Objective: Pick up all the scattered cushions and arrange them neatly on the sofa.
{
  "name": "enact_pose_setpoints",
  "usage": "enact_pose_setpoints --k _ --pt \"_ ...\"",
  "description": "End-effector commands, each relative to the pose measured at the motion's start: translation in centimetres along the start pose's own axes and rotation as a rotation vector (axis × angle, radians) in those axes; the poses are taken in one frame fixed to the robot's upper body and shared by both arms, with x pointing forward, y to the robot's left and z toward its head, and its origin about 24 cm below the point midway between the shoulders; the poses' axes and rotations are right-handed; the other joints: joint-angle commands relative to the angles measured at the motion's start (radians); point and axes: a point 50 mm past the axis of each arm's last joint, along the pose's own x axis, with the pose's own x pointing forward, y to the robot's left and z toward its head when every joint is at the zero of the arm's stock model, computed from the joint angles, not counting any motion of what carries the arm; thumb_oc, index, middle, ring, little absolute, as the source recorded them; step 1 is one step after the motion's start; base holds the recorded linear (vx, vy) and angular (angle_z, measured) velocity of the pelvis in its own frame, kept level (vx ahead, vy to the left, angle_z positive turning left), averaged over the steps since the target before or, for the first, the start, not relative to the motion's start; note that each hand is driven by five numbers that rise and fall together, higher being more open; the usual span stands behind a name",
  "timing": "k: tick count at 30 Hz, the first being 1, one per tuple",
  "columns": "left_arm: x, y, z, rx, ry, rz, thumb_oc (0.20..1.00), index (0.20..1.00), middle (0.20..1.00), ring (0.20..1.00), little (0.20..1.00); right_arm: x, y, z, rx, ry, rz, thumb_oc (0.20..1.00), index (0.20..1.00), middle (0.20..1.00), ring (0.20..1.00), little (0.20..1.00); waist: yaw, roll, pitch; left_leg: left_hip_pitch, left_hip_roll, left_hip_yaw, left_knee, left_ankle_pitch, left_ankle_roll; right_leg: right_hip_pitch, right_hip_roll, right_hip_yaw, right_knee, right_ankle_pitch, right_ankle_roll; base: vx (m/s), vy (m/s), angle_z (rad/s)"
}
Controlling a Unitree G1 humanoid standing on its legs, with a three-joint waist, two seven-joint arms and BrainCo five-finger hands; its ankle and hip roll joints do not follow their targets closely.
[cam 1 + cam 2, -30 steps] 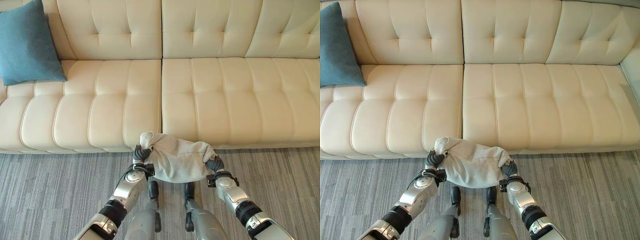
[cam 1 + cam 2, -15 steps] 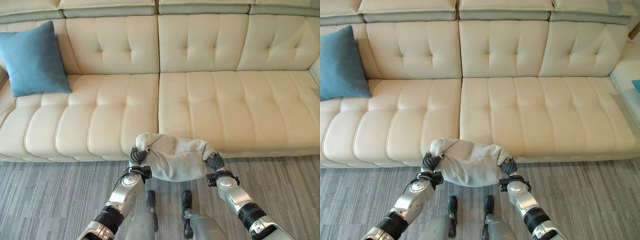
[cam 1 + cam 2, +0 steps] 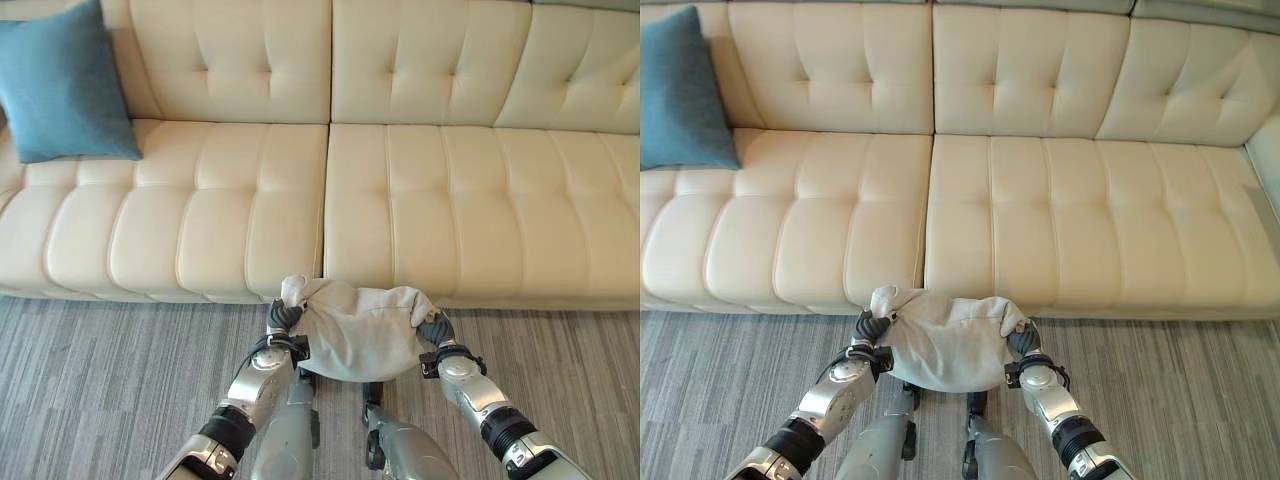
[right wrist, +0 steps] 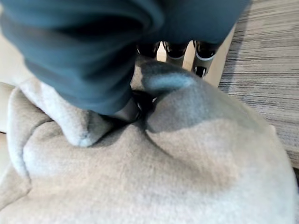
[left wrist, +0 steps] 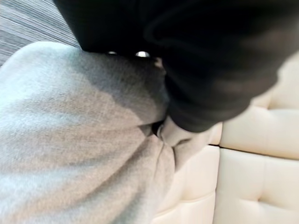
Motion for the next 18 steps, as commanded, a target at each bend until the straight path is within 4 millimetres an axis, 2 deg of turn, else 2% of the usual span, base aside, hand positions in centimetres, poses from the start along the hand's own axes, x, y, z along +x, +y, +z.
enact_pose_setpoints --k 1,3,4,5,6,7,9,10,11,12,13,14,15,17,18 --pt "-1.1 -4.3 4.1 -0.068 -0.202 -0.192 0.2 0.2 0.2 0.2 0.2 -0.6 4.2 5.2 0.055 -0.208 0.138 0.2 0.2 0.2 0.2 0.2 0.017 -0.054 -0.095 -0.017 -0.03 0.016 0.065 -0.016 0.073 0.119 -0.039 -0.008 0.287 -0.205 0.104 0.18 0.121 -0.42" --pt "-1.0 -4.5 4.7 -0.063 -0.219 -0.192 0.2 0.2 0.2 0.2 0.2 -0.6 4.5 5.7 0.063 -0.223 0.143 0.2 0.2 0.2 0.2 0.2 0.013 -0.065 -0.08 0.027 -0.056 0.032 0.062 -0.056 0.108 0.017 -0.079 0.005 0.509 -0.086 0.142 0.2 0.215 -0.22" --pt "-1.0 -4.8 5.1 -0.053 -0.23 -0.199 0.2 0.2 0.2 0.2 0.2 -0.6 4.8 6.2 0.064 -0.232 0.151 0.2 0.2 0.2 0.2 0.2 -0.005 -0.055 -0.056 0.08 -0.077 0.047 0.041 -0.074 0.136 -0.064 -0.12 0.002 0.664 0.02 0.147 0.25 0.276 -0.24" --pt "-0.9 -5.0 5.1 -0.047 -0.227 -0.203 0.2 0.2 0.2 0.2 0.2 -0.6 4.8 6.1 0.063 -0.23 0.148 0.2 0.2 0.2 0.2 0.2 -0.011 -0.046 -0.046 0.096 -0.078 0.045 0.03 -0.081 0.139 -0.104 -0.114 0.016 0.705 0.008 0.14 0.24 0.226 -0.18" --pt "-0.8 -5.2 5.2 -0.047 -0.23 -0.204 0.2 0.2 0.2 0.2 0.2 -0.6 4.8 6.4 0.073 -0.234 0.147 0.2 0.2 0.2 0.2 0.2 -0.015 -0.036 -0.034 0.111 -0.07 0.044 0.021 -0.084 0.135 -0.158 -0.088 0.028 0.708 -0.046 0.124 0.15 0.074 0.15" --pt "-0.8 -5.4 5.5 -0.052 -0.241 -0.21 0.2 0.2 0.2 0.2 0.2 -0.4 4.9 6.7 0.082 -0.237 0.143 0.2 0.2 0.2 0.2 0.2 -0.015 -0.026 -0.019 0.123 -0.064 0.044 0.016 -0.084 0.129 -0.191 -0.064 0.02 0.654 -0.079 0.118 0.15 0.032 0.15" --pt "-0.7 -5.4 5.7 -0.058 -0.245 -0.211 0.2 0.2 0.2 0.2 0.2 -0.4 5.0 7.0 0.092 -0.238 0.145 0.2 0.2 0.2 0.2 0.2 -0.013 -0.017 -0.013 0.132 -0.058 0.05 0.021 -0.089 0.119 -0.197 -0.055 -0.007 0.507 -0.104 0.112 0.16 -0.02 -0.01" --pt "-0.7 -5.4 5.8 -0.059 -0.252 -0.21 0.2 0.2 0.2 0.2 0.2 -0.3 4.9 7.3 0.098 -0.247 0.141 0.2 0.2 0.2 0.2 0.2 -0.011 -0.012 -0.009 0.14 -0.053 0.051 0.025 -0.097 0.109 -0.184 -0.031 -0.014 0.357 -0.084 0.114 0.28 -0.13 0.0" --pt "-0.6 -5.1 5.7 -0.059 -0.246 -0.201 0.2 0.2 0.2 0.2 0.2 -0.3 4.9 7.2 0.1 -0.239 0.136 0.2 0.2 0.2 0.2 0.2 -0.01 -0.025 -0.018 0.157 -0.053 0.055 0.024 -0.111 0.096 -0.165 -0.013 -0.003 0.133 -0.03 0.129 0.31 -0.17 -0.03" --pt "-0.6 -4.9 5.6 -0.058 -0.246 -0.196 0.2 0.2 0.2 0.2 0.2 -0.3 4.8 6.9 0.097 -0.233 0.134 0.2 0.2 0.2 0.2 0.2 -0.007 -0.031 -0.024 0.164 -0.05 0.061 0.024 -0.119 0.09 -0.158 -0.018 -0.028 0.062 0.008 0.137 0.25 -0.139 -0.12" --pt "-0.6 -4.9 5.6 -0.058 -0.246 -0.196 0.2 0.2 0.2 0.2 0.2 -0.3 4.8 6.9 0.097 -0.232 0.134 0.2 0.2 0.2 0.2 0.2 -0.008 -0.029 -0.022 0.167 -0.049 0.06 0.025 -0.12 0.09 -0.151 -0.016 -0.03 0.053 0.012 0.137 0.17 -0.113 0.07" --pt "-0.6 -4.5 5.3 -0.052 -0.238 -0.183 0.2 0.2 0.2 0.2 0.2 -0.4 4.8 6.5 0.092 -0.222 0.129 0.2 0.2 0.2 0.2 0.2 -0.004 -0.036 -0.027 0.174 -0.047 0.065 0.032 -0.132 0.086 -0.147 -0.023 -0.065 0.047 0.025 0.141 0.18 -0.104 0.1" --pt "-0.7 -4.4 4.8 -0.051 -0.223 -0.18 0.2 0.2 0.2 0.2 0.2 -0.4 4.6 5.5 0.076 -0.194 0.128 0.2 0.2 0.2 0.2 0.2 -0.004 -0.035 -0.037 0.175 -0.05 0.051 0.053 -0.149 0.084 -0.113 -0.033 -0.076 0.036 0.015 0.138 0.37 -0.249 0.19" --pt "-1.0 -4.8 4.6 -0.067 -0.224 -0.211 0.2 0.2 0.2 0.2 0.2 -0.4 4.3 5.0 0.07 -0.185 0.126 0.2 0.2 0.2 0.2 0.2 -0.011 -0.044 -0.05 0.139 -0.034 0.052 0.237 -0.209 0.052 -0.042 -0.021 -0.076 0.009 0.002 0.101 0.36 -0.308 0.24" --pt "-1.1 -4.9 4.6 -0.075 -0.221 -0.223 0.2 0.2 0.2 0.2 0.2 -0.3 4.1 4.8 0.067 -0.177 0.121 0.2 0.2 0.2 0.2 0.2 -0.01 -0.046 -0.047 0.102 -0.029 0.044 0.324 -0.203 0.041 -0.021 -0.019 -0.081 0.001 -0.007 0.089 0.18 -0.236 0.42"
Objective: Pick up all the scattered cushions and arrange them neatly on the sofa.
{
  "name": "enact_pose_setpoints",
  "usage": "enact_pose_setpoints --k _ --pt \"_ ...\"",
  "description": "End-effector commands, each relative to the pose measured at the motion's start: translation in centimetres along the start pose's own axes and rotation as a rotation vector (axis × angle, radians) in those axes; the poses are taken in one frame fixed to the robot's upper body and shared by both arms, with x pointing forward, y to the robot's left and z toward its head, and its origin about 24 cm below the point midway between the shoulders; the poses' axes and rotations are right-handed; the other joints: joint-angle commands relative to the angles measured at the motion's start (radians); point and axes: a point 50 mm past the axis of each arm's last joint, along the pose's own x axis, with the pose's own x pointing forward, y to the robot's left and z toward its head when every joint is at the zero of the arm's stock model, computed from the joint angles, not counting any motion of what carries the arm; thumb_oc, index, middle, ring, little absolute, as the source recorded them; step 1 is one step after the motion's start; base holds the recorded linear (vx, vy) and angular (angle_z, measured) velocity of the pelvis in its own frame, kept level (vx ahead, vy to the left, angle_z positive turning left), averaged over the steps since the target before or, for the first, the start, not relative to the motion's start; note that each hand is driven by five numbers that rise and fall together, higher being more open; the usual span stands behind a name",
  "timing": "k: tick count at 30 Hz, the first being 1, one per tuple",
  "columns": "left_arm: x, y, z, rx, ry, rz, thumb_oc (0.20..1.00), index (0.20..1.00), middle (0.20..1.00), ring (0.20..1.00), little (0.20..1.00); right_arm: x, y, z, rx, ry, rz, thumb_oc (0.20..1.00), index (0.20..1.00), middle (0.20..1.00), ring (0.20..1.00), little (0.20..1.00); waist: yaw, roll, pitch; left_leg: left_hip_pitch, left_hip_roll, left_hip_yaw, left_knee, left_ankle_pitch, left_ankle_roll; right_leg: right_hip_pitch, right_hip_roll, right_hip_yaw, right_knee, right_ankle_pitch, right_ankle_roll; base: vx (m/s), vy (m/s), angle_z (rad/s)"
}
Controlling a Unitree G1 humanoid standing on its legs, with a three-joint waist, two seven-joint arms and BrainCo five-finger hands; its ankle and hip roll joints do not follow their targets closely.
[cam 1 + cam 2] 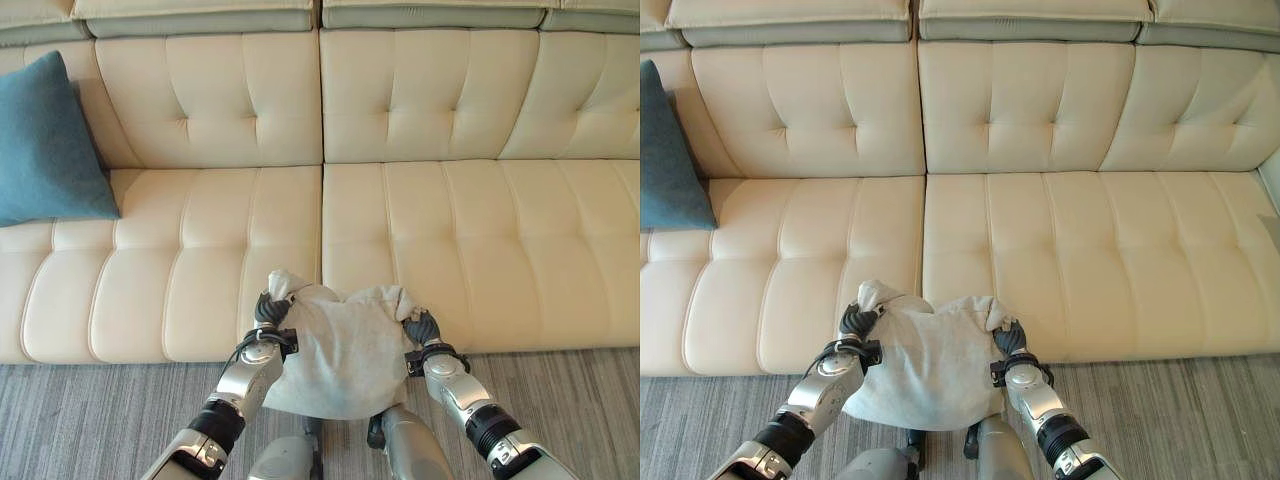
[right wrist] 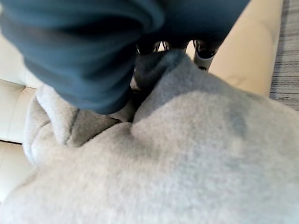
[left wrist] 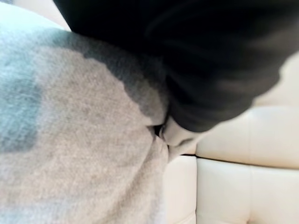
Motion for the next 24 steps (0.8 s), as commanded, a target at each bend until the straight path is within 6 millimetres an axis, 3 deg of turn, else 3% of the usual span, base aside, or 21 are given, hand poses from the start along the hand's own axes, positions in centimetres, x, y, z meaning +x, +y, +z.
enact_pose_setpoints --k 1,3,4,5,6,9,12,17,20,22,23,24 --pt "-1.9 -7.0 4.7 -0.096 -0.223 -0.31 0.2 0.2 0.2 0.2 0.2 -0.1 1.9 4.8 0.041 -0.21 0.072 0.2 0.2 0.2 0.2 0.2 -0.017 -0.003 -0.027 -0.163 -0.01 -0.023 0.263 -0.023 0.003 0.08 0.002 -0.008 0.037 -0.209 0.077 0.12 -0.185 0.6" --pt "-2.0 -7.3 4.8 -0.102 -0.225 -0.311 0.2 0.2 0.2 0.2 0.2 0.0 1.6 4.9 0.035 -0.214 0.061 0.2 0.2 0.2 0.2 0.2 -0.009 0.001 -0.015 -0.221 -0.021 -0.077 0.361 -0.001 -0.012 0.105 0.01 -0.012 0.036 -0.23 0.058 0.09 -0.136 0.37" --pt "-2.0 -7.3 4.8 -0.103 -0.222 -0.309 0.2 0.2 0.2 0.2 0.2 0.1 1.5 5.0 0.032 -0.214 0.056 0.2 0.2 0.2 0.2 0.2 -0.012 -0.001 -0.02 -0.226 -0.016 -0.078 0.313 -0.009 -0.007 0.111 0.009 -0.016 0.028 -0.236 0.057 0.14 -0.076 0.04" --pt "-1.9 -7.3 4.9 -0.104 -0.223 -0.3 0.2 0.2 0.2 0.2 0.2 0.2 1.5 5.4 0.041 -0.221 0.048 0.2 0.2 0.2 0.2 0.2 -0.013 0.001 -0.043 -0.203 0.006 -0.086 0.145 0.004 -0.002 0.117 0.011 -0.011 0.014 -0.235 0.064 0.12 -0.04 -0.04" --pt "-1.9 -7.3 4.9 -0.104 -0.222 -0.3 0.2 0.2 0.2 0.2 0.2 0.2 1.5 5.4 0.041 -0.221 0.048 0.2 0.2 0.2 0.2 0.2 -0.013 -0.001 -0.042 -0.196 0.004 -0.085 0.135 0.009 -0.002 0.12 0.01 -0.01 0.013 -0.235 0.064 0.11 -0.005 0.01" --pt "-1.8 -7.7 5.7 -0.087 -0.253 -0.292 0.2 0.2 0.2 0.2 0.2 0.3 1.3 6.3 0.04 -0.247 0.036 0.2 0.2 0.2 0.2 0.2 -0.013 0.021 -0.059 -0.169 0.036 -0.128 -0.091 0.139 -0.025 0.13 0.017 -0.017 0.018 -0.236 0.066 0.1 0.082 -0.04" --pt "-2.0 -8.0 6.5 -0.103 -0.284 -0.298 0.2 0.2 0.2 0.2 0.2 0.2 1.2 7.7 0.035 -0.3 0.036 0.2 0.2 0.2 0.2 0.2 -0.028 0.033 -0.086 -0.115 0.044 -0.088 -0.14 0.136 -0.03 0.145 0.018 -0.018 0.031 -0.248 0.069 0.1 0.124 -0.2" --pt "-2.1 -7.9 8.6 -0.097 -0.364 -0.287 0.2 0.2 0.2 0.2 0.2 0.0 1.0 10.3 0.048 -0.38 0.02 0.2 0.2 0.2 0.2 0.2 -0.023 0.017 -0.117 -0.058 0.035 -0.055 -0.14 0.1 -0.021 0.189 0.001 -0.007 0.008 -0.24 0.079 0.12 0.151 -0.04" --pt "-2.1 -7.8 10.9 -0.122 -0.436 -0.267 0.2 0.2 0.2 0.2 0.2 -0.2 0.7 13.0 0.056 -0.456 0.001 0.2 0.2 0.2 0.2 0.2 -0.019 0.003 -0.123 -0.044 0.031 -0.037 -0.14 0.085 -0.011 0.201 -0.009 -0.001 0.001 -0.237 0.09 0.09 0.134 -0.03" --pt "-2.2 -7.7 13.6 -0.135 -0.525 -0.251 0.2 0.2 0.2 0.2 0.2 -0.5 0.1 15.8 0.041 -0.537 -0.023 0.2 0.2 0.2 0.2 0.2 -0.016 -0.01 -0.126 -0.043 0.027 -0.03 -0.14 0.073 -0.002 0.199 -0.017 0.003 0.001 -0.233 0.1 0.09 0.145 -0.01" --pt "-2.2 -7.7 13.6 -0.135 -0.526 -0.251 0.2 0.2 0.2 0.2 0.2 -0.5 0.1 15.8 0.041 -0.537 -0.024 0.2 0.2 0.2 0.2 0.2 -0.016 -0.01 -0.126 -0.043 0.027 -0.03 -0.14 0.073 -0.002 0.199 -0.017 0.004 0.001 -0.233 0.1 0.07 0.147 -0.02" --pt "-2.3 -7.5 15.3 -0.138 -0.583 -0.231 0.2 0.2 0.2 0.2 0.2 -0.7 -0.2 17.7 0.029 -0.591 -0.039 0.2 0.2 0.2 0.2 0.2 -0.011 -0.018 -0.123 -0.049 0.022 -0.029 -0.14 0.068 0.005 0.188 -0.021 0.006 0.006 -0.232 0.105 0.04 0.106 -0.05"
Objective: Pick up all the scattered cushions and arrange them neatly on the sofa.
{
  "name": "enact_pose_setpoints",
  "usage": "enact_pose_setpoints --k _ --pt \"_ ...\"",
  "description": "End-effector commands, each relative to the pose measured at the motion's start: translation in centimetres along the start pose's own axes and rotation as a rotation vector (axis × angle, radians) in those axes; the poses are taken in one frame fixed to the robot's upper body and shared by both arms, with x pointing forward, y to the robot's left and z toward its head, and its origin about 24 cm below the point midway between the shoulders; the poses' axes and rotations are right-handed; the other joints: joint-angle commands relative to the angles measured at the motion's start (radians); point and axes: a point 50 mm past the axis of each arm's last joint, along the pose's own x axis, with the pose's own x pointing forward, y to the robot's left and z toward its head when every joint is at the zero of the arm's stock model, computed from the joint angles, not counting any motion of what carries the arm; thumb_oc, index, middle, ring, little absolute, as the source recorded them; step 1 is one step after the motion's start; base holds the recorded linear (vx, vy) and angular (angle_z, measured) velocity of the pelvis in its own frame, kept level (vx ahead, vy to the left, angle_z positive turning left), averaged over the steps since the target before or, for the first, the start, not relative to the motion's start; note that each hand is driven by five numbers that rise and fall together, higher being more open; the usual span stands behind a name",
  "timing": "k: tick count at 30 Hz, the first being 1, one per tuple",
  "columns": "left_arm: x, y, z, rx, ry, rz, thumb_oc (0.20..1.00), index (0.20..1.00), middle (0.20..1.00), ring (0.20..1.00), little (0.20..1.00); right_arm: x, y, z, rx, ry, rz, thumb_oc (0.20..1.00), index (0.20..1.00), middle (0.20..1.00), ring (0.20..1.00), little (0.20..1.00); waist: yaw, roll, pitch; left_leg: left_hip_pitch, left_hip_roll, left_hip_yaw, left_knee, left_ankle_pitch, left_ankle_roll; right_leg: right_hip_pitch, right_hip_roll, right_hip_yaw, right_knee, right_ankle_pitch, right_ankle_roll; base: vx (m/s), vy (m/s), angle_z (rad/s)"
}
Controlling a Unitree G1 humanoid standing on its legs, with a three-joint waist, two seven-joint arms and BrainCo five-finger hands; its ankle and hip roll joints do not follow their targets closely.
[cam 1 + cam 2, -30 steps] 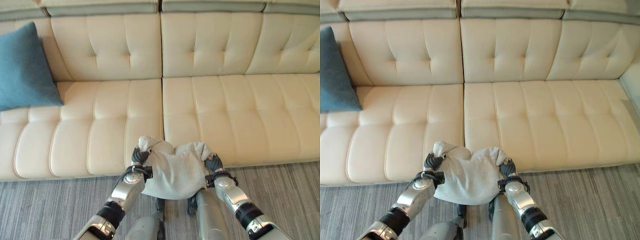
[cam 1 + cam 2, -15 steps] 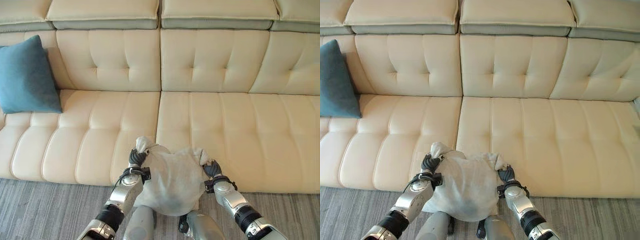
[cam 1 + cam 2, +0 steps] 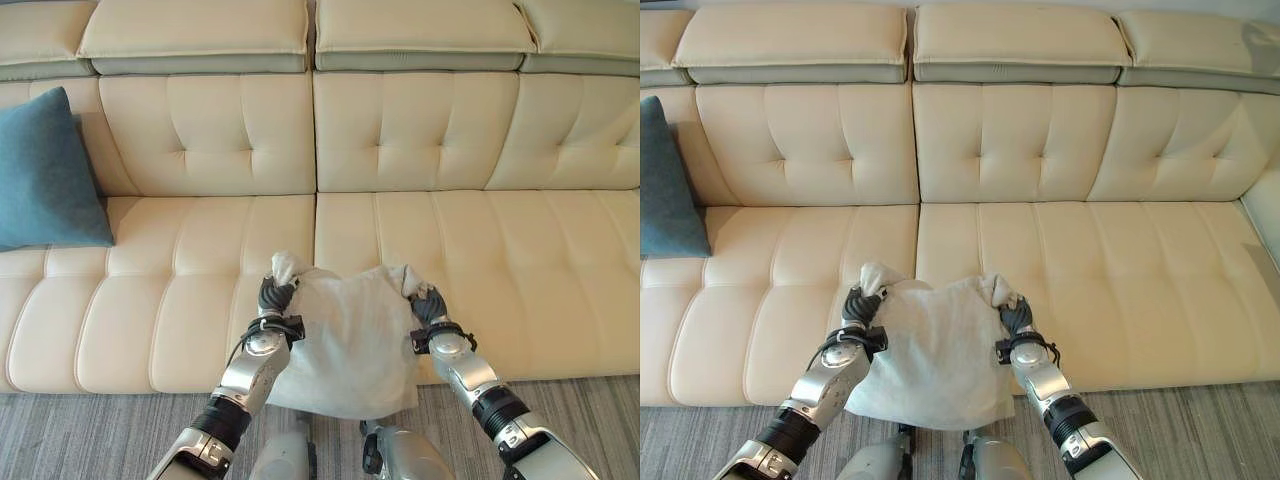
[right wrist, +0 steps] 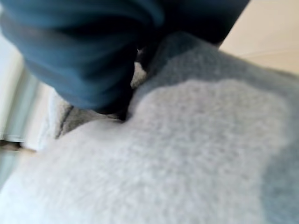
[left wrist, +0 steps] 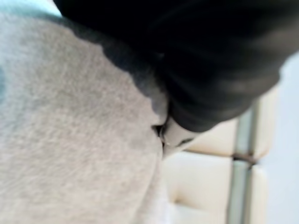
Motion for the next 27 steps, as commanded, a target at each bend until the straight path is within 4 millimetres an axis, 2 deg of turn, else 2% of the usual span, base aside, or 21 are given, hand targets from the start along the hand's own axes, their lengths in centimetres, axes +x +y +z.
enact_pose_setpoints --k 1,3,4,5,6,8,9,10,11,13,14,15,16,17,18,19,20,22,24,27 --pt "-0.3 -6.7 9.4 -0.103 -0.373 -0.218 0.2 0.2 0.2 0.2 0.2 0.9 1.8 10.0 0.05 -0.342 0.03 0.2 0.2 0.2 0.2 0.2 0.017 -0.037 -0.103 0.017 -0.001 0.037 -0.007 -0.095 -0.014 0.084 -0.042 0.014 0.013 -0.196 0.11 0.05 0.137 -0.09" --pt "0.2 -6.9 11.1 -0.094 -0.419 -0.207 0.2 0.2 0.2 0.2 0.2 1.3 1.2 12.1 0.032 -0.392 0.003 0.2 0.2 0.2 0.2 0.2 0.019 -0.042 -0.089 -0.003 -0.006 0.035 -0.006 -0.09 -0.009 0.06 -0.047 0.017 0.024 -0.195 0.112 0.01 0.074 -0.12" --pt "0.2 -6.9 11.2 -0.095 -0.421 -0.207 0.2 0.2 0.2 0.2 0.2 1.3 1.2 12.1 0.032 -0.393 0.002 0.2 0.2 0.2 0.2 0.2 0.019 -0.042 -0.089 -0.005 -0.006 0.036 -0.005 -0.09 -0.009 0.059 -0.047 0.017 0.026 -0.195 0.112 -0.03 0.048 -0.05" --pt "0.4 -7.1 12.0 -0.095 -0.44 -0.203 0.2 0.2 0.2 0.2 0.2 1.5 1.1 13.1 0.028 -0.414 -0.005 0.2 0.2 0.2 0.2 0.2 0.02 -0.044 -0.082 -0.024 -0.007 0.034 0.008 -0.092 -0.007 0.043 -0.05 0.019 0.033 -0.194 0.113 -0.03 0.044 0.01" --pt "0.6 -7.3 12.8 -0.092 -0.462 -0.199 0.2 0.2 0.2 0.2 0.2 1.7 0.8 14.2 0.021 -0.435 -0.021 0.2 0.2 0.2 0.2 0.2 0.022 -0.046 -0.072 -0.049 -0.011 0.031 0.029 -0.098 -0.004 0.024 -0.054 0.021 0.041 -0.194 0.113 -0.06 0.079 0.01" --pt "1.2 -8.0 15.5 -0.095 -0.516 -0.187 0.2 0.2 0.2 0.2 0.2 2.3 -0.3 17.6 -0.013 -0.499 -0.075 0.2 0.2 0.2 0.2 0.2 0.025 -0.048 -0.045 -0.112 -0.016 0.029 0.075 -0.103 -0.002 -0.024 -0.061 0.024 0.062 -0.189 0.113 -0.03 0.068 0.02" --pt "1.2 -8.1 15.6 -0.096 -0.519 -0.187 0.2 0.2 0.2 0.2 0.2 2.3 -0.3 17.7 -0.013 -0.502 -0.076 0.2 0.2 0.2 0.2 0.2 0.024 -0.048 -0.044 -0.116 -0.016 0.029 0.078 -0.104 -0.002 -0.028 -0.061 0.024 0.065 -0.19 0.113 -0.01 0.051 0.04" --pt "1.4 -8.9 17.7 -0.106 -0.562 -0.188 0.2 0.2 0.2 0.2 0.2 2.5 -1.3 20.5 -0.042 -0.555 -0.128 0.2 0.2 0.2 0.2 0.2 0.025 -0.048 -0.023 -0.156 -0.017 0.026 0.096 -0.102 -0.002 -0.066 -0.065 0.026 0.079 -0.184 0.114 -0.01 0.03 0.04" --pt "1.4 -8.9 17.9 -0.107 -0.566 -0.189 0.2 0.2 0.2 0.2 0.2 2.5 -1.4 20.7 -0.042 -0.559 -0.13 0.2 0.2 0.2 0.2 0.2 0.024 -0.047 -0.022 -0.162 -0.017 0.025 0.1 -0.103 -0.002 -0.072 -0.065 0.026 0.083 -0.185 0.114 0.0 0.044 0.06" --pt "1.3 -9.3 19.8 -0.111 -0.611 -0.188 0.2 0.2 0.2 0.2 0.2 2.4 -2.1 22.8 -0.055 -0.601 -0.166 0.2 0.2 0.2 0.2 0.2 0.023 -0.046 -0.013 -0.184 -0.017 0.027 0.102 -0.099 -0.003 -0.097 -0.066 0.025 0.089 -0.18 0.114 0.05 0.036 0.03" --pt "1.2 -9.7 21.8 -0.098 -0.662 -0.188 0.2 0.2 0.2 0.2 0.2 2.1 -2.8 24.9 -0.075 -0.649 -0.204 0.2 0.2 0.2 0.2 0.2 0.023 -0.046 -0.001 -0.209 -0.018 0.028 0.106 -0.095 -0.004 -0.12 -0.067 0.025 0.09 -0.173 0.117 0.08 0.039 0.0" --pt "1.1 -9.8 22.8 -0.091 -0.688 -0.187 0.2 0.2 0.2 0.2 0.2 1.7 -3.1 26.2 -0.085 -0.682 -0.22 0.2 0.2 0.2 0.2 0.2 0.024 -0.046 0.004 -0.223 -0.019 0.028 0.109 -0.094 -0.004 -0.135 -0.067 0.026 0.092 -0.171 0.118 0.06 0.028 0.01" --pt "1.1 -9.9 22.9 -0.092 -0.691 -0.188 0.2 0.2 0.2 0.2 0.2 1.7 -3.1 26.3 -0.085 -0.685 -0.221 0.2 0.2 0.2 0.2 0.2 0.024 -0.045 0.005 -0.226 -0.019 0.028 0.11 -0.094 -0.003 -0.138 -0.067 0.026 0.093 -0.171 0.118 0.04 0.028 0.01" --pt "0.8 -10.1 24.9 -0.078 -0.746 -0.188 0.2 0.2 0.2 0.2 0.2 1.1 -3.8 28.4 -0.114 -0.743 -0.259 0.2 0.2 0.2 0.2 0.2 0.023 -0.041 0.019 -0.257 -0.02 0.028 0.122 -0.091 -0.004 -0.165 -0.07 0.026 0.1 -0.165 0.12 0.0 0.0 0.0" --pt "0.7 -10.1 25.0 -0.079 -0.748 -0.189 0.2 0.2 0.2 0.2 0.2 1.1 -3.8 28.5 -0.114 -0.745 -0.26 0.2 0.2 0.2 0.2 0.2 0.022 -0.041 0.02 -0.261 -0.02 0.027 0.124 -0.091 -0.004 -0.169 -0.071 0.026 0.101 -0.165 0.12 0.05 0.032 0.02" --pt "0.6 -10.3 25.8 -0.074 -0.77 -0.19 0.2 0.2 0.2 0.2 0.2 0.8 -4.0 29.4 -0.125 -0.767 -0.27 0.2 0.2 0.2 0.2 0.2 0.022 -0.039 0.023 -0.27 -0.021 0.026 0.125 -0.09 -0.004 -0.177 -0.07 0.027 0.102 -0.164 0.12 0.08 0.022 0.0" --pt "0.1 -10.4 27.5 -0.057 -0.818 -0.187 0.2 0.2 0.2 0.2 0.2 0.3 -4.5 30.8 -0.151 -0.801 -0.301 0.2 0.2 0.2 0.2 0.2 0.023 -0.036 0.028 -0.29 -0.023 0.026 0.128 -0.088 -0.005 -0.192 -0.071 0.024 0.101 -0.16 0.124 0.09 0.035 0.0" --pt "-0.2 -10.6 28.3 -0.065 -0.84 -0.193 0.2 0.2 0.2 0.2 0.2 0.1 -4.7 31.4 -0.15 -0.816 -0.312 0.2 0.2 0.2 0.2 0.2 0.023 -0.034 0.033 -0.303 -0.025 0.023 0.131 -0.086 -0.005 -0.204 -0.071 0.024 0.102 -0.157 0.125 0.06 0.029 0.01" --pt "-0.7 -10.9 30.2 -0.038 -0.888 -0.184 0.2 0.2 0.2 0.2 0.2 -0.4 -4.7 32.9 -0.183 -0.848 -0.325 0.2 0.2 0.2 0.2 0.2 0.025 -0.028 0.044 -0.33 -0.03 0.02 0.13 -0.082 -0.004 -0.229 -0.071 0.024 0.103 -0.15 0.129 0.04 0.03 0.04" --pt "-0.8 -10.7 31.5 -0.034 -0.904 -0.167 0.2 0.2 0.2 0.2 0.2 -0.7 -4.6 34.0 -0.249 -0.868 -0.333 0.2 0.2 0.2 0.2 0.2 0.035 -0.026 0.057 -0.359 -0.033 0.015 0.13 -0.078 -0.002 -0.257 -0.069 0.02 0.103 -0.14 0.132 0.02 0.019 0.08"
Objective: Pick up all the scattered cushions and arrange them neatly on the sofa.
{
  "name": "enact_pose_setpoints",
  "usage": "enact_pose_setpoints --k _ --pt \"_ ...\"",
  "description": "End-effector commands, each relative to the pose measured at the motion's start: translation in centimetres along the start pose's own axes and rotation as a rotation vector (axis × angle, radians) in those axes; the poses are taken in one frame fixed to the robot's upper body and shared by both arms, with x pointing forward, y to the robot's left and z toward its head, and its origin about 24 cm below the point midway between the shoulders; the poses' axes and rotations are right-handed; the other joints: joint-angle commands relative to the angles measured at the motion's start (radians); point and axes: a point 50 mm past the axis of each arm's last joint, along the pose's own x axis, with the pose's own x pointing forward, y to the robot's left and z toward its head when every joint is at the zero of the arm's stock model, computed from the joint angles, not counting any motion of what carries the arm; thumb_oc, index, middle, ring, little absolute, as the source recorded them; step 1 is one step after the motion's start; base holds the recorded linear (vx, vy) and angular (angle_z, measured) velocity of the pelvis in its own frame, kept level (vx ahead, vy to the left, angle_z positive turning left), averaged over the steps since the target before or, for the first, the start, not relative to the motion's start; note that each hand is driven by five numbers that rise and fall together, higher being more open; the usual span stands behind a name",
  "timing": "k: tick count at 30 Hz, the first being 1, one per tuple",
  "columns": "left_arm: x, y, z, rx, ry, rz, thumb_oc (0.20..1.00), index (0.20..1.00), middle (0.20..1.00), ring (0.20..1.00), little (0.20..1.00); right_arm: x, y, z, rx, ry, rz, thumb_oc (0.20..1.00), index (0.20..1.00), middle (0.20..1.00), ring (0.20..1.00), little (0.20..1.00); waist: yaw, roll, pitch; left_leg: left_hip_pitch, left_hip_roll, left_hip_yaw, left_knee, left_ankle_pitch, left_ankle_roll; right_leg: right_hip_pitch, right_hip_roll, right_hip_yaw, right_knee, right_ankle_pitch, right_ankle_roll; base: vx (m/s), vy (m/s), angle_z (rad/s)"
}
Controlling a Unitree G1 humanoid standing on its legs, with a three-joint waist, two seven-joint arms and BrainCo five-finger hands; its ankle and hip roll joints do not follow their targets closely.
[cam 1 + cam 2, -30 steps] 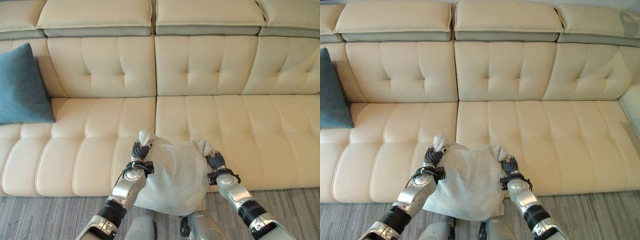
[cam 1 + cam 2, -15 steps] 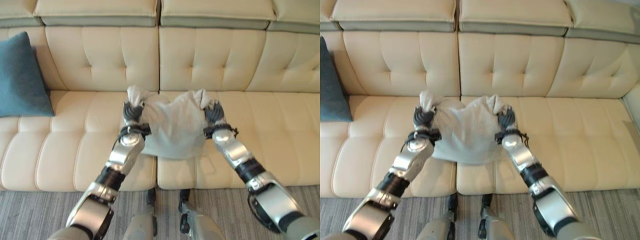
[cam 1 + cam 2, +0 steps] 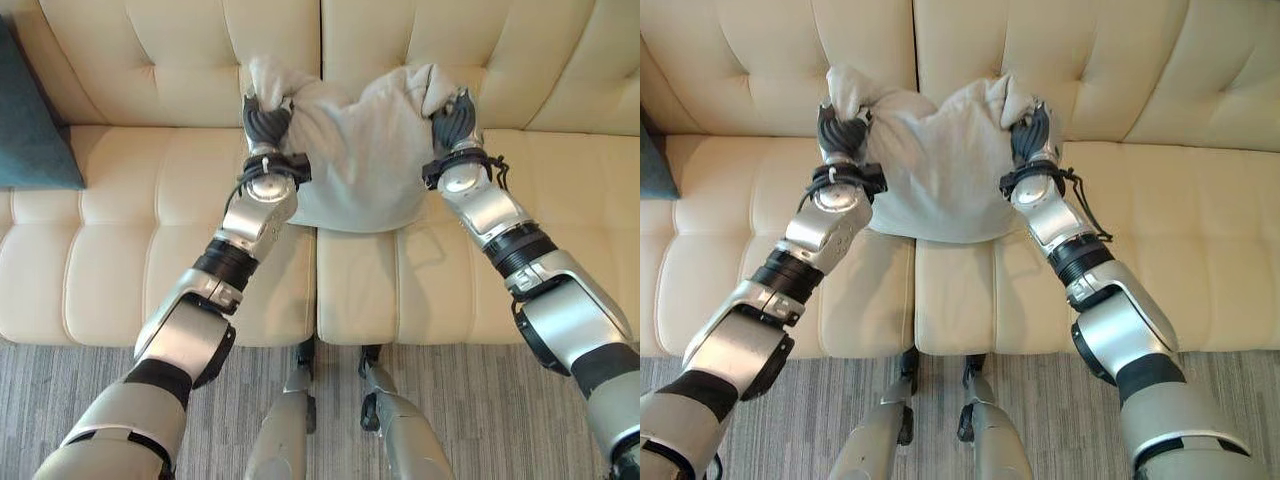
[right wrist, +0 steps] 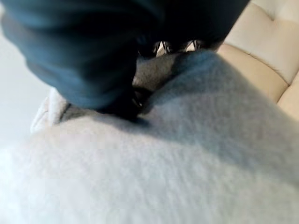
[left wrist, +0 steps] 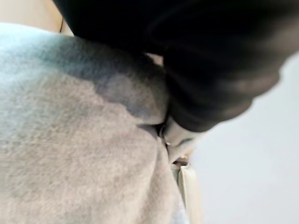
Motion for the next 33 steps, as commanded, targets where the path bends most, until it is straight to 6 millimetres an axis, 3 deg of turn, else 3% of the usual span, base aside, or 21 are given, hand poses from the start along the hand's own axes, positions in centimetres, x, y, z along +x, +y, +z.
enact_pose_setpoints --k 1,2,3,4,6,7,10,12,13,14,15,18,22,23,24,26,27,29,31,32,33 --pt "0.4 -4.3 10.4 -0.114 -0.338 -0.157 0.2 0.2 0.2 0.2 0.2 1.1 -1.3 10.8 0.04 -0.334 -0.021 0.2 0.2 0.2 0.2 0.2 0.023 -0.006 0.061 0.009 -0.022 0.021 0.057 -0.096 -0.016 0.073 -0.057 0.024 0.1 -0.199 0.138 0.03 0.014 0.06" --pt "0.9 -4.2 10.3 -0.101 -0.319 -0.148 0.2 0.2 0.2 0.2 0.2 1.5 -1.2 10.6 -0.022 -0.324 -0.008 0.2 0.2 0.2 0.2 0.2 0.031 -0.001 0.071 -0.004 -0.025 0.019 0.057 -0.091 -0.018 0.066 -0.06 0.02 0.097 -0.194 0.14 0.03 0.002 0.09" --pt "1.2 -4.1 10.2 -0.079 -0.31 -0.146 0.57 0.57 0.57 0.57 0.57 1.9 -1.5 10.5 -0.073 -0.315 -0.007 1.0 1.0 1.0 1.0 1.0 0.032 0.001 0.074 -0.011 -0.025 0.018 0.055 -0.087 -0.02 0.064 -0.06 0.016 0.093 -0.192 0.141 0.04 0.005 0.08" --pt "1.5 -4.0 10.0 -0.053 -0.296 -0.144 1.0 1.0 1.0 1.0 1.0 2.3 -1.9 10.0 -0.121 -0.292 -0.008 1.0 1.0 1.0 1.0 1.0 0.033 0.003 0.076 -0.013 -0.027 0.016 0.052 -0.084 -0.021 0.065 -0.061 0.014 0.089 -0.191 0.142 0.04 0.001 0.1" --pt "2.2 -3.4 9.8 0.009 -0.28 -0.138 1.0 1.0 1.0 1.0 1.0 3.3 -3.4 9.1 -0.212 -0.249 -0.027 1.0 1.0 1.0 1.0 1.0 0.038 0.003 0.08 -0.014 -0.031 0.009 0.044 -0.078 -0.025 0.07 -0.061 0.005 0.076 -0.186 0.145 0.04 0.011 0.11" --pt "2.9 -2.7 9.7 0.067 -0.265 -0.124 1.0 1.0 1.0 1.0 1.0 4.8 -7.7 6.6 -0.249 -0.13 -0.117 1.0 1.0 1.0 1.0 1.0 0.045 0.003 0.08 -0.01 -0.033 0.002 0.038 -0.076 -0.026 0.079 -0.061 -0.005 0.067 -0.183 0.149 0.03 0.011 0.16" --pt "3.9 -1.5 9.9 0.119 -0.252 -0.089 1.0 1.0 1.0 1.0 1.0 5.3 -10.2 5.2 -0.251 -0.065 -0.172 1.0 1.0 1.0 1.0 1.0 0.049 0.0 0.078 0.0 -0.034 -0.002 0.023 -0.072 -0.027 0.09 -0.061 -0.012 0.051 -0.172 0.156 0.04 0.014 0.2" --pt "4.7 0.4 10.0 0.156 -0.246 -0.035 1.0 1.0 1.0 1.0 1.0 5.4 -12.2 4.3 -0.245 -0.034 -0.229 1.0 1.0 1.0 1.0 1.0 0.048 0.0 0.074 0.01 -0.034 -0.003 0.001 -0.062 -0.031 0.095 -0.06 -0.014 0.035 -0.156 0.164 0.02 0.026 0.09" --pt "5.3 2.1 10.3 0.171 -0.24 0.016 1.0 1.0 1.0 1.0 1.0 5.4 -14.6 3.2 -0.233 0.003 -0.288 1.0 1.0 1.0 1.0 1.0 0.047 0.0 0.068 0.016 -0.032 0.0 -0.018 -0.052 -0.036 0.097 -0.059 -0.017 0.02 -0.146 0.169 0.0 0.0 0.0" --pt "5.3 2.0 10.3 0.171 -0.24 0.016 1.0 1.0 1.0 1.0 1.0 5.4 -14.6 3.2 -0.232 0.003 -0.289 1.0 1.0 1.0 1.0 1.0 0.048 0.0 0.068 0.018 -0.032 0.0 -0.021 -0.051 -0.036 0.098 -0.059 -0.017 0.018 -0.145 0.169 0.0 0.0 0.0" --pt "5.7 3.5 10.5 0.191 -0.242 0.057 1.0 1.0 1.0 1.0 1.0 5.3 -15.9 2.7 -0.147 0.018 -0.341 1.0 1.0 1.0 1.0 1.0 0.043 0.002 0.066 0.023 -0.03 0.0 -0.033 -0.048 -0.039 0.098 -0.058 -0.018 0.012 -0.139 0.172 0.0 0.0 0.0" --pt "6.2 6.5 10.5 0.277 -0.246 0.144 1.0 1.0 1.0 1.0 1.0 4.7 -16.4 0.8 0.022 0.044 -0.391 1.0 1.0 1.0 1.0 1.0 0.039 0.0 0.06 0.04 -0.027 0.013 -0.057 -0.038 -0.04 0.102 -0.055 -0.012 -0.003 -0.124 0.177 0.0 0.009 -0.01" --pt "6.1 11.2 8.6 0.406 -0.214 0.28 1.0 1.0 1.0 1.0 1.0 3.3 -16.7 -2.9 0.193 0.089 -0.466 1.0 1.0 1.0 1.0 1.0 0.027 0.01 0.052 0.078 -0.025 0.027 -0.076 -0.039 -0.04 0.115 -0.055 -0.002 -0.006 -0.134 0.175 0.01 0.03 -0.14" --pt "5.7 12.7 6.9 0.371 -0.177 0.303 1.0 1.0 1.0 1.0 1.0 2.4 -16.4 -5.1 0.276 0.128 -0.493 1.0 1.0 1.0 1.0 1.0 0.02 0.012 0.049 0.094 -0.024 0.034 -0.08 -0.043 -0.039 0.124 -0.057 0.001 -0.006 -0.138 0.173 0.01 0.012 -0.25" --pt "3.9 14.5 2.1 0.279 -0.07 0.308 1.0 1.0 1.0 1.0 1.0 -0.1 -14.5 -10.2 0.361 0.25 -0.48 1.0 1.0 1.0 1.0 1.0 0.006 0.017 0.034 0.128 -0.024 0.045 -0.081 -0.051 -0.033 0.144 -0.059 0.007 -0.006 -0.143 0.166 0.03 0.0 -0.2" --pt "3.0 15.1 0.3 0.262 -0.031 0.301 1.0 1.0 1.0 1.0 1.0 -1.2 -13.7 -12.0 0.347 0.29 -0.453 1.0 1.0 1.0 1.0 1.0 0.005 0.018 0.027 0.149 -0.023 0.046 -0.081 -0.064 -0.033 0.16 -0.059 0.012 -0.006 -0.152 0.166 0.04 -0.017 -0.2" --pt "1.5 15.7 -3.1 0.221 0.062 0.293 1.0 1.0 1.0 1.0 1.0 -3.1 -12.4 -14.8 0.348 0.365 -0.403 1.0 1.0 1.0 1.0 1.0 0.0 0.018 0.017 0.169 -0.023 0.049 -0.081 -0.073 -0.03 0.176 -0.059 0.014 -0.006 -0.157 0.163 0.03 -0.04 -0.32" --pt "0.1 16.0 -5.2 0.18 0.114 0.278 1.0 1.0 1.0 1.0 1.0 -4.5 -11.8 -16.5 0.311 0.413 -0.362 1.0 1.0 1.0 1.0 1.0 -0.001 0.019 0.006 0.185 -0.023 0.052 -0.081 -0.081 -0.029 0.192 -0.059 0.016 -0.006 -0.162 0.161 0.03 -0.03 -0.19" --pt "-2.5 17.4 -9.2 0.188 0.246 0.287 1.0 1.0 1.0 1.0 1.0 -7.0 -10.5 -19.4 0.269 0.502 -0.289 1.0 1.0 1.0 1.0 1.0 -0.005 0.021 -0.008 0.211 -0.023 0.058 -0.081 -0.09 -0.027 0.213 -0.058 0.016 -0.006 -0.168 0.157 0.02 -0.025 -0.02" --pt "-5.9 18.4 -13.5 0.151 0.405 0.289 1.0 1.0 1.0 1.0 1.0 -9.9 -8.8 -21.7 0.221 0.576 -0.191 1.0 1.0 1.0 1.0 1.0 -0.011 0.022 -0.023 0.239 -0.021 0.066 -0.081 -0.098 -0.024 0.238 -0.056 0.019 -0.006 -0.176 0.154 0.02 -0.039 -0.06" --pt "-6.1 18.5 -13.6 0.152 0.409 0.289 1.0 1.0 1.0 1.0 1.0 -10.0 -8.7 -21.8 0.218 0.579 -0.188 1.0 1.0 1.0 1.0 1.0 -0.011 0.022 -0.026 0.241 -0.021 0.066 -0.081 -0.098 -0.024 0.239 -0.056 0.019 -0.006 -0.176 0.154 0.02 -0.045 -0.12"
